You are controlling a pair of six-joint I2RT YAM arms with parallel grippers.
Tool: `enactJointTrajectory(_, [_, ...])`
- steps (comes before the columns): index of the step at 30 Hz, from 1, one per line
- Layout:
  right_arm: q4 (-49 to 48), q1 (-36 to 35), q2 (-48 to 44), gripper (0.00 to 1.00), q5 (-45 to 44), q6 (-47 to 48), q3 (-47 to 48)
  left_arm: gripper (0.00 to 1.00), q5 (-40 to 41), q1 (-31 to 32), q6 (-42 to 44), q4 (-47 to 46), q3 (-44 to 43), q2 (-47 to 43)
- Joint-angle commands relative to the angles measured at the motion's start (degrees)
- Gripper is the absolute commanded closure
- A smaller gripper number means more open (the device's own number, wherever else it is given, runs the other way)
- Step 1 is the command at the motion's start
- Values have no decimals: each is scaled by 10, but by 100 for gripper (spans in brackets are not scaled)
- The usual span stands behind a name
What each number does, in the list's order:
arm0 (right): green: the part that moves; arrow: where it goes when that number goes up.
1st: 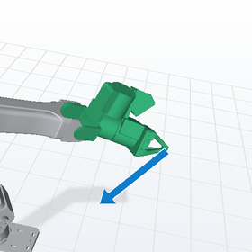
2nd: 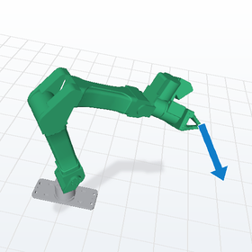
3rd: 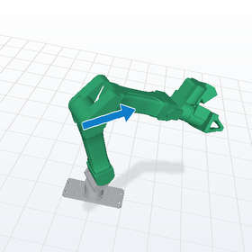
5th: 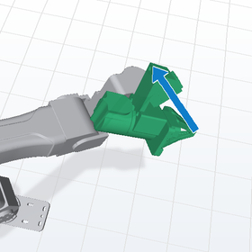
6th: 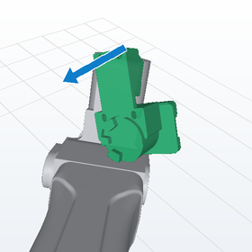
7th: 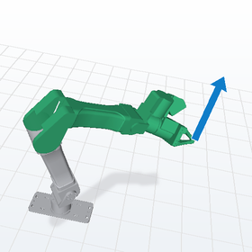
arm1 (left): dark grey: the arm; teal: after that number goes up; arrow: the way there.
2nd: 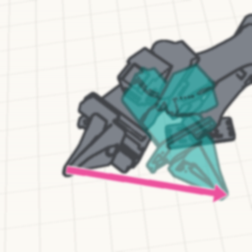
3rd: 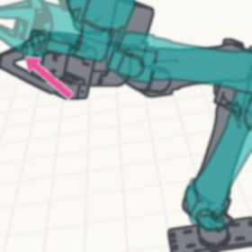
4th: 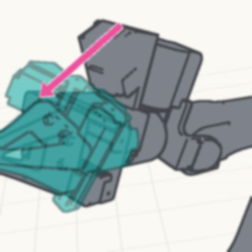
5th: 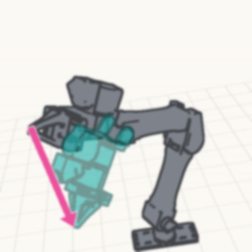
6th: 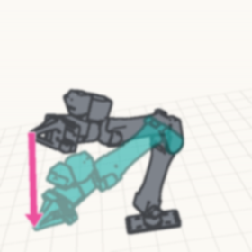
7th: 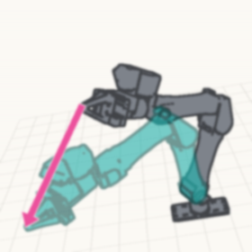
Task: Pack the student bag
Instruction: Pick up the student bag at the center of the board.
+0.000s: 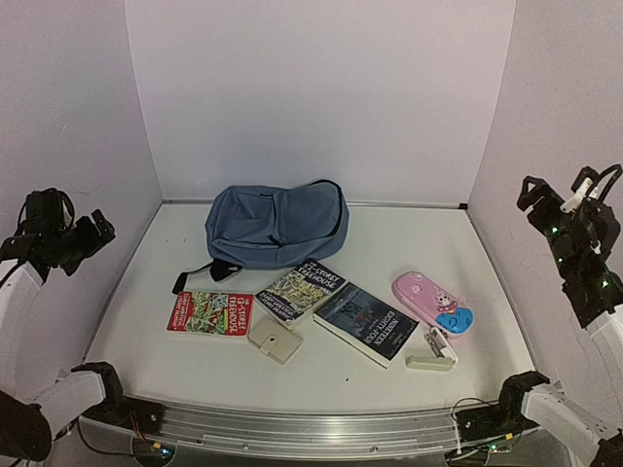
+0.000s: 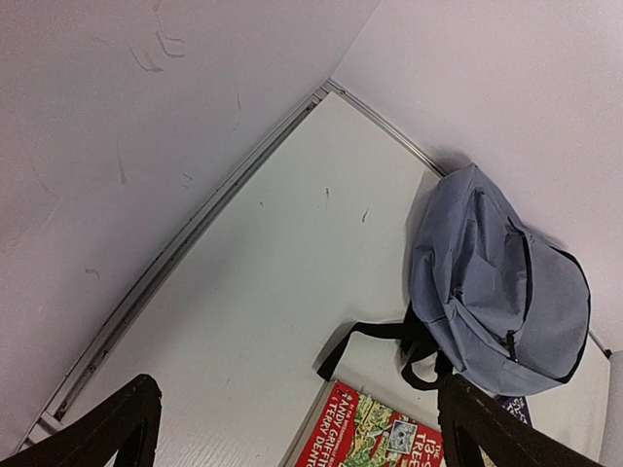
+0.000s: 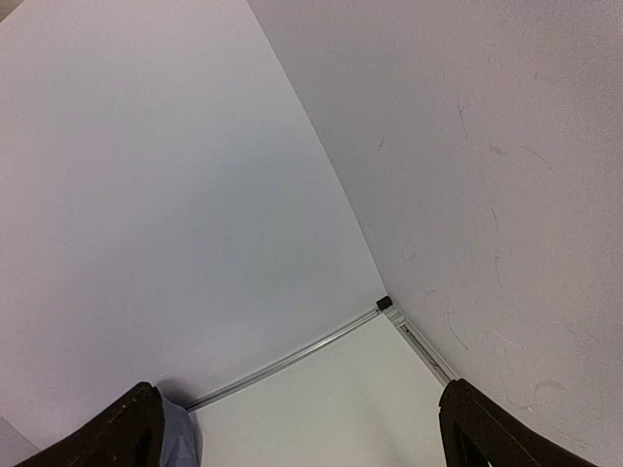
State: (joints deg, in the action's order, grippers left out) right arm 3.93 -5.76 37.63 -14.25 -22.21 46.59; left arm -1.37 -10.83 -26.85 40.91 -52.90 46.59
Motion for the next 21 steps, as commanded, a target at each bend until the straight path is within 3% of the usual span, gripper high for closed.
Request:
enactJointTrajectory(1, [-11,2,-12,2,-17,-7,-5,0,23,0,-5,-20,-22,29])
enactJointTrajectory(6, [-20,1,4,2,71,1,10,0,-68,0,31,-19,-77,105])
enactJointTrajectory(11, [-26,0,99,2,191,-38,45,0,-167,9,52,-31,-158,193])
enactJointTrajectory(13, [-34,-6,152,2,233,-62,53,0,-169,41,49,-42,-178,214])
enactJointTrajectory(16, [-60,-63,207,2,210,-72,66,0,-147,92,49,-47,-201,242])
enactJointTrajectory(21, [-81,-181,329,3,156,-95,117,0,-176,98,61,-40,-190,256])
